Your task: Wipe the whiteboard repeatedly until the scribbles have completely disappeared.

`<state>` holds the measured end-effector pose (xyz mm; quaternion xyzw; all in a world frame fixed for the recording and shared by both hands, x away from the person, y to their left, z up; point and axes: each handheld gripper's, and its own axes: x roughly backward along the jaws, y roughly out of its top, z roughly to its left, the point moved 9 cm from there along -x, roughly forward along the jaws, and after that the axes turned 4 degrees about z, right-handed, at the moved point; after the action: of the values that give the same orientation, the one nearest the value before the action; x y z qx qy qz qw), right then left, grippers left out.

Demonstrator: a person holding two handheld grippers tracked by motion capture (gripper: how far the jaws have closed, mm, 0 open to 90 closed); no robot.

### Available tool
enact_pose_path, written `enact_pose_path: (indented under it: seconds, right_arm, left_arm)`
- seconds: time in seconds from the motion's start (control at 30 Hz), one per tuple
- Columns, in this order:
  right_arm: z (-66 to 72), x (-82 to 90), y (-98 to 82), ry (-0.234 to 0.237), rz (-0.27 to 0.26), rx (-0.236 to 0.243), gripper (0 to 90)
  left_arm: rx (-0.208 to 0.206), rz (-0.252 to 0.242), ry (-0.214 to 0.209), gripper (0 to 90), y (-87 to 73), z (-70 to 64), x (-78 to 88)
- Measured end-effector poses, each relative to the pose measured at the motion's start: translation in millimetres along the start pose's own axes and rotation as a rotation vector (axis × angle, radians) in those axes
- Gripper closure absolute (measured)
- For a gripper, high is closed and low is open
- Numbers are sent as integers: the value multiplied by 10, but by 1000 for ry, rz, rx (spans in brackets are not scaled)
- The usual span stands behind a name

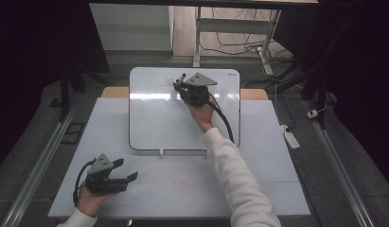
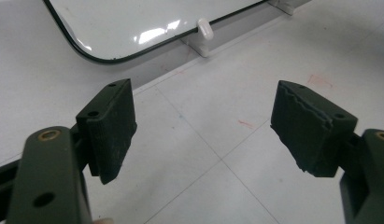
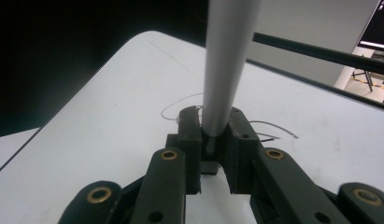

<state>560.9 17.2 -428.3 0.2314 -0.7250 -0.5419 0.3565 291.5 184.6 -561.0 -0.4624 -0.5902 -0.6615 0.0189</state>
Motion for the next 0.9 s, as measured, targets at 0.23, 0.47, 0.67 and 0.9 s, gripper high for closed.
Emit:
enact_pose_path:
  seconds: [0.23, 0.47, 0.67, 0.9]
  right_arm:
    - [-78, 78, -29, -20, -10, -54, 785]
    - [-302, 144, 5, -95, -59, -114, 785]
    - [-435, 145, 102, -132, -80, -128, 785]
    - [-114, -52, 90, -38, -48, -37, 785]
  left_arm:
    - [3, -10, -2, 228, 4, 1, 26]
    - [-3, -16, 0, 228, 9, -15, 49]
    - [-2, -11, 1, 228, 3, -12, 26]
    - [2, -9, -2, 228, 8, 0, 16]
